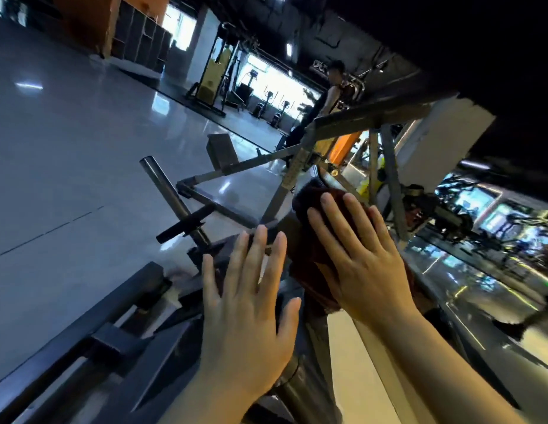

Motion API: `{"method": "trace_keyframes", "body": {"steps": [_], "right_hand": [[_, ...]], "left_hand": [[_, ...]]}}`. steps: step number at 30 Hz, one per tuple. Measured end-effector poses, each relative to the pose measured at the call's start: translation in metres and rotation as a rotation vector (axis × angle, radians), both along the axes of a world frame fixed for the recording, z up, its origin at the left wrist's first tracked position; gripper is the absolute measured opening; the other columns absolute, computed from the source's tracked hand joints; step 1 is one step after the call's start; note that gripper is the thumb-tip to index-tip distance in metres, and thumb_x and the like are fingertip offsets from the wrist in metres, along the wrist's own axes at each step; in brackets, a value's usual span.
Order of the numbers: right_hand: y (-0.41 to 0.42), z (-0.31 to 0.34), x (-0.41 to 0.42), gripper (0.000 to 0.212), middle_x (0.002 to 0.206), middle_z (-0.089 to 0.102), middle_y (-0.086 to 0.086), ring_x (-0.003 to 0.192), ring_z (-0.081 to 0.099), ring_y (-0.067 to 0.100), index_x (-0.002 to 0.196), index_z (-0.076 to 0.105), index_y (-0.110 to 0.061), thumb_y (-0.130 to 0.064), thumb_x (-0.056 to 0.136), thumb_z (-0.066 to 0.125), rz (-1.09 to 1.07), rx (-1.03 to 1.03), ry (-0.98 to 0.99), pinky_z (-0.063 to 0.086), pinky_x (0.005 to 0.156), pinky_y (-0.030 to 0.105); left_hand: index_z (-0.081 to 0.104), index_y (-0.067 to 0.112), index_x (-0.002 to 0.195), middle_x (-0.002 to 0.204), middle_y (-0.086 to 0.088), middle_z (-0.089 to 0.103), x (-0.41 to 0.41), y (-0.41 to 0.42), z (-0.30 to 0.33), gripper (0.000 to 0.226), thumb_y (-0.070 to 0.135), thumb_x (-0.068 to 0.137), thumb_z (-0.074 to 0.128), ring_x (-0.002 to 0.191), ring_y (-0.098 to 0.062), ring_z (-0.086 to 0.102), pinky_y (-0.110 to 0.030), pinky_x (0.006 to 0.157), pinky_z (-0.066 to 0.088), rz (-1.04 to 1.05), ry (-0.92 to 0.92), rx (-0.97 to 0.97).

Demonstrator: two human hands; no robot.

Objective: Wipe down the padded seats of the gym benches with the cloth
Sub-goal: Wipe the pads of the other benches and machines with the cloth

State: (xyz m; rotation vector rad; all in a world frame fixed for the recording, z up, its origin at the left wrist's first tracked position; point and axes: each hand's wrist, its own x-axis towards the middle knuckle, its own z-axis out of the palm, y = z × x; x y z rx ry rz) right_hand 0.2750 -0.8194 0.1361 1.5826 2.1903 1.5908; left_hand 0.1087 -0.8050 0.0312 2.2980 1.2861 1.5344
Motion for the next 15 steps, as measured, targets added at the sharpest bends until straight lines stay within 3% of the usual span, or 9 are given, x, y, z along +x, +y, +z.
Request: {"method": "trace_keyframes", "body": {"steps": [5, 7, 10, 15], "right_hand": [[0.047, 0.037, -0.049, 0.052, 0.134, 0.059, 0.010, 0.134, 0.043, 0.033, 0.125, 0.063, -0.012, -0.048, 0.097, 0.037, -0.050, -0.071, 0.012, 0.038, 0.109, 0.049], [0.055, 0.043, -0.058, 0.054, 0.126, 0.064, 0.008, 0.130, 0.048, 0.032, 0.116, 0.068, -0.013, -0.051, 0.098, 0.033, -0.080, -0.093, 0.046, 0.040, 0.107, 0.048], [0.037, 0.030, -0.044, 0.052, 0.144, 0.051, 0.010, 0.142, 0.034, 0.032, 0.134, 0.056, -0.013, -0.046, 0.097, 0.040, -0.060, -0.044, -0.026, 0.032, 0.113, 0.052], [-0.003, 0.012, -0.008, 0.063, 0.161, 0.016, 0.003, 0.150, 0.008, 0.026, 0.152, 0.024, -0.020, -0.042, 0.096, 0.041, -0.073, -0.044, -0.173, 0.019, 0.118, 0.050]], "left_hand": [[0.009, 0.021, 0.156, 0.160, -0.009, 0.020, -0.002, 0.004, -0.001, 0.077, 0.055, 0.091, 0.030, 0.146, -0.029, 0.021, -0.058, 0.110, 0.008, -0.028, -0.012, -0.068], [0.010, 0.021, 0.156, 0.160, -0.008, 0.021, -0.002, 0.004, -0.002, 0.076, 0.055, 0.091, 0.031, 0.146, -0.029, 0.022, -0.058, 0.110, 0.010, -0.051, -0.009, -0.101], [0.009, 0.021, 0.156, 0.159, -0.008, 0.023, -0.003, 0.006, -0.004, 0.077, 0.055, 0.091, 0.031, 0.145, -0.026, 0.019, -0.061, 0.112, 0.020, -0.093, -0.029, -0.143], [0.007, 0.021, 0.156, 0.160, -0.005, 0.019, -0.004, 0.007, -0.007, 0.076, 0.055, 0.092, 0.029, 0.145, -0.024, 0.017, -0.060, 0.105, 0.018, -0.156, -0.062, -0.175]]}}
